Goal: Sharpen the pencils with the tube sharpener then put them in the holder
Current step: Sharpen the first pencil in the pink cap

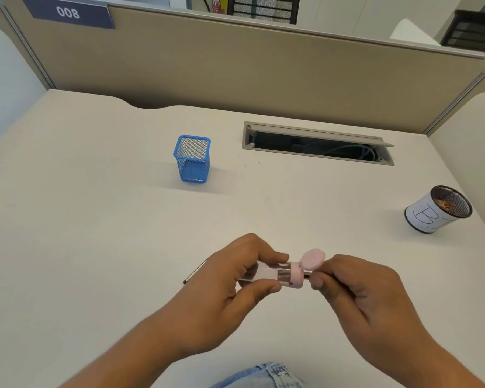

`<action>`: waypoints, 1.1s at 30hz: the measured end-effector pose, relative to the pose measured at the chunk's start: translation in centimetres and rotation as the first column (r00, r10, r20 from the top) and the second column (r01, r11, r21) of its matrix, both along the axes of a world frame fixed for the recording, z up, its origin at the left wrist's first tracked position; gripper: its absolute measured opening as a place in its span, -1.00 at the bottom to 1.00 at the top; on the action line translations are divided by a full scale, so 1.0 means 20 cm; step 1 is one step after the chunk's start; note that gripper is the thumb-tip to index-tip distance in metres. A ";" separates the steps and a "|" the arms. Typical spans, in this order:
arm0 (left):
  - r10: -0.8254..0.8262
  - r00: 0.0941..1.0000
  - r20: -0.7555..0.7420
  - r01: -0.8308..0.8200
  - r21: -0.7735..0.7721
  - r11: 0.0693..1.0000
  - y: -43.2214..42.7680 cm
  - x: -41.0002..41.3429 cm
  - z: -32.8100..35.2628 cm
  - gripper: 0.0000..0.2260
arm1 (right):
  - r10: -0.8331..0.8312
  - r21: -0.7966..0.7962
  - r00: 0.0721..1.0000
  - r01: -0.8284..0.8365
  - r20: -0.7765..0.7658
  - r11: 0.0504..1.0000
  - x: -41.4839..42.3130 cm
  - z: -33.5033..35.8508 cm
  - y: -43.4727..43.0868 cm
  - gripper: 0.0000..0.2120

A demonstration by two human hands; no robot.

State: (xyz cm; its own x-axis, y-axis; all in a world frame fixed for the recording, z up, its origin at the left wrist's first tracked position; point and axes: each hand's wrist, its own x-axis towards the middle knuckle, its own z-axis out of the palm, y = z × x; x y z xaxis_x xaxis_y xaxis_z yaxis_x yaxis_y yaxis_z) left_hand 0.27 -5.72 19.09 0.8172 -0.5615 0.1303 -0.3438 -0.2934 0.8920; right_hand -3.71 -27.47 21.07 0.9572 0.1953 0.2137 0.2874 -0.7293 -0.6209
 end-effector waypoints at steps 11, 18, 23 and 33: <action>0.047 0.999 -0.002 -0.047 -0.045 0.998 -0.03 -0.04 -0.02 -0.87 | 0.056 0.128 0.985 -0.035 -0.164 0.991 0.00 0.04 -0.05 -0.92; 0.067 0.998 0.014 -0.067 -0.044 0.997 -0.03 -0.04 -0.03 -0.82 | 0.068 -0.099 0.997 -0.065 0.026 0.993 0.01 -0.01 -0.03 -0.74; 0.001 0.990 0.138 -0.002 0.007 1.000 -0.03 -0.03 -0.06 -0.83 | 0.012 0.333 0.729 0.299 -0.684 0.894 0.03 0.02 0.00 -0.57; 0.102 0.992 -0.079 -0.110 -0.103 0.989 -0.06 -0.04 -0.04 -0.87 | 0.112 -0.128 0.994 -0.111 -0.003 0.986 0.05 0.01 -0.09 -0.88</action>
State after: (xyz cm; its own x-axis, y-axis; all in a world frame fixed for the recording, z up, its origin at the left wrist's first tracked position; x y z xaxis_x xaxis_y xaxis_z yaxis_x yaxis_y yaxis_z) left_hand -0.47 -6.94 18.19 0.8810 -0.4570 0.1223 -0.2482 -0.2264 0.9419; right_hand -2.64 -29.32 21.34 0.9270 0.3266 0.1842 0.3737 -0.7656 -0.5237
